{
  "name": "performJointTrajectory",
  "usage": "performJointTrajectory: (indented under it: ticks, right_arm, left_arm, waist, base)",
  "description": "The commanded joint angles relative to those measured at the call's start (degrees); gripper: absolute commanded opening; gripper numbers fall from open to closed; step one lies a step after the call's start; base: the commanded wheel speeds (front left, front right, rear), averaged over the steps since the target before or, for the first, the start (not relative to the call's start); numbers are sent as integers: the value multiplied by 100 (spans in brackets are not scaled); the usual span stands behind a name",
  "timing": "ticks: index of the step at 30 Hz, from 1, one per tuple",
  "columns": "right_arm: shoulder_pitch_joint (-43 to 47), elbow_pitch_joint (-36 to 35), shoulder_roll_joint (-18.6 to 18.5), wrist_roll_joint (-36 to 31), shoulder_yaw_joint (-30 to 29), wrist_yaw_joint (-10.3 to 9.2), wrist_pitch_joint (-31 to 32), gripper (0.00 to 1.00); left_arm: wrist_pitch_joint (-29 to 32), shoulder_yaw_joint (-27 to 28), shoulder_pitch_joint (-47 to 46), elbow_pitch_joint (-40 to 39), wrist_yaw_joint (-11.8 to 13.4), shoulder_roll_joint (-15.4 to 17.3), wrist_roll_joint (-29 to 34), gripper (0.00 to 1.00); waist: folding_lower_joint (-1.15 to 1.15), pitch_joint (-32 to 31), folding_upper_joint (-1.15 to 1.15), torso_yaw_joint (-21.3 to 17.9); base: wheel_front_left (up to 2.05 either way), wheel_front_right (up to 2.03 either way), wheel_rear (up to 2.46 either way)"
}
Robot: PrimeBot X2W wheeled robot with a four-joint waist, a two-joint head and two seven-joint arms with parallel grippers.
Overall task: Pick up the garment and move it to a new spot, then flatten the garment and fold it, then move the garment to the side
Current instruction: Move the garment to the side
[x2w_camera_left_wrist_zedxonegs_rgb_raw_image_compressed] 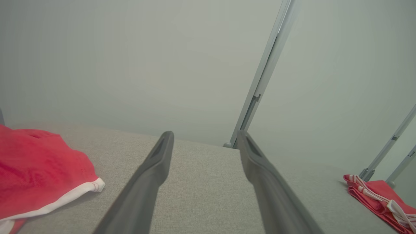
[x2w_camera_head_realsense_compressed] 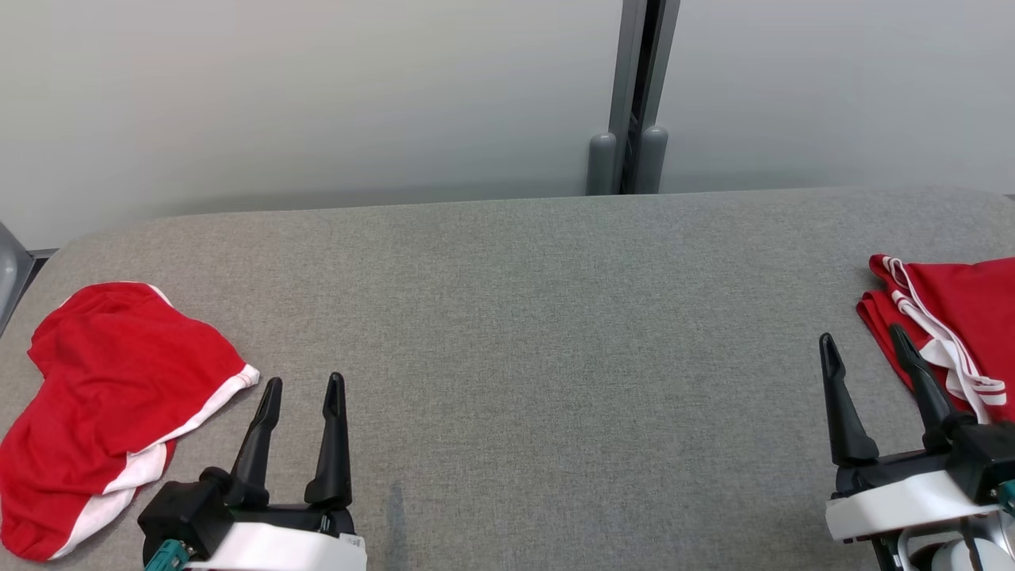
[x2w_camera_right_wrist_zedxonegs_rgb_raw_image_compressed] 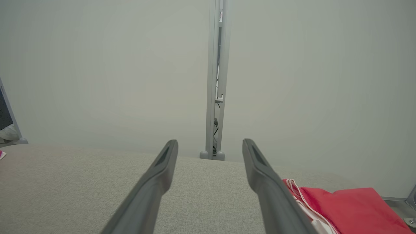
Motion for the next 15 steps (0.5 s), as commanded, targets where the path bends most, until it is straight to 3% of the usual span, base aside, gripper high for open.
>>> performJointTrajectory:
  ticks: [1, 15]
  right_arm:
    - [33, -28, -1, -6, -9, -2, -29, 100]
    - [71, 34, 19, -10, -17, -2, -29, 100]
  left_arm:
    - [0, 8, 65, 0, 17, 21, 37, 100]
    - [0, -10, 31, 24, 2, 21, 83, 100]
  waist:
    - [0, -1, 0, 1]
    - [0, -6, 0, 61]
  base:
    - [0, 0, 0]
    - [0, 0, 0]
